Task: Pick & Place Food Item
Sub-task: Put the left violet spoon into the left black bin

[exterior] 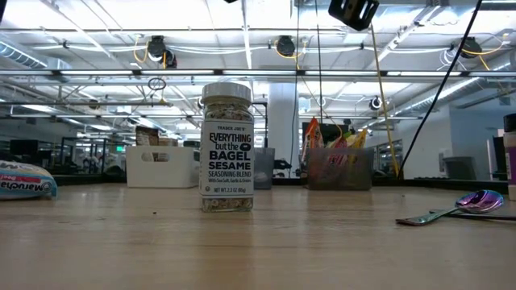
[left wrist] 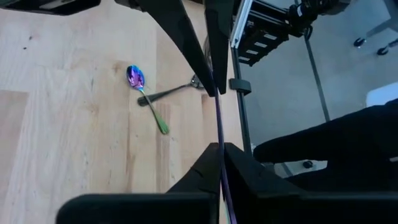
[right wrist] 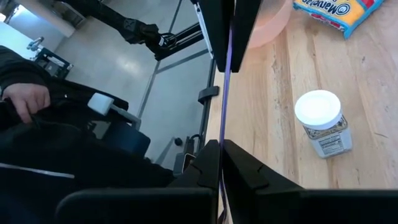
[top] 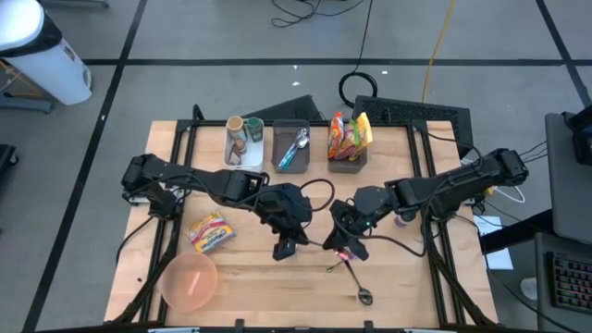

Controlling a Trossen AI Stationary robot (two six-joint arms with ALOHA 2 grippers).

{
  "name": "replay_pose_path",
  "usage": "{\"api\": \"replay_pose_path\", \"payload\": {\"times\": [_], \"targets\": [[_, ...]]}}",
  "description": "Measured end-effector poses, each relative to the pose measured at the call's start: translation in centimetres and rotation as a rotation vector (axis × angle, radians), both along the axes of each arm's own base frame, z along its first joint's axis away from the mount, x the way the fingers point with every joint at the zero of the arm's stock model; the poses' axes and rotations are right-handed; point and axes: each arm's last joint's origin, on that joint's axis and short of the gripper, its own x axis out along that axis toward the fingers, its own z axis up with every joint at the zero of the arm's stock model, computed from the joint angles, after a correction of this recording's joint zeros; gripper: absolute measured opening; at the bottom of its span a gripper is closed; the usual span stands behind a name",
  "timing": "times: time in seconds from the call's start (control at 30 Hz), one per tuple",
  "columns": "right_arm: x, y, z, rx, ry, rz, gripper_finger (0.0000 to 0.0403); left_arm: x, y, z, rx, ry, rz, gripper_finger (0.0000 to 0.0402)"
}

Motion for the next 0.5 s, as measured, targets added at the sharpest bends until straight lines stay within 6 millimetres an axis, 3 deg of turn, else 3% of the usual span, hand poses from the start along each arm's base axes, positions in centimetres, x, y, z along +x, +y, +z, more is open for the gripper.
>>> {"api": "replay_pose_path", "payload": {"times": [0.33, 0.5], "targets": [[0.09, 0.06, 0.19, 0.024, -0.011, 0.003, 0.0008, -0.04, -0.07, 0.04, -0.017, 0.002, -0.020, 0.0005], [0.17, -0.01, 0.35, 0.053, -0.012, -0.017, 0.0062, -0.14, -0.26, 0.07, -0.033, 0.007, -0.042, 0.0005]]}}
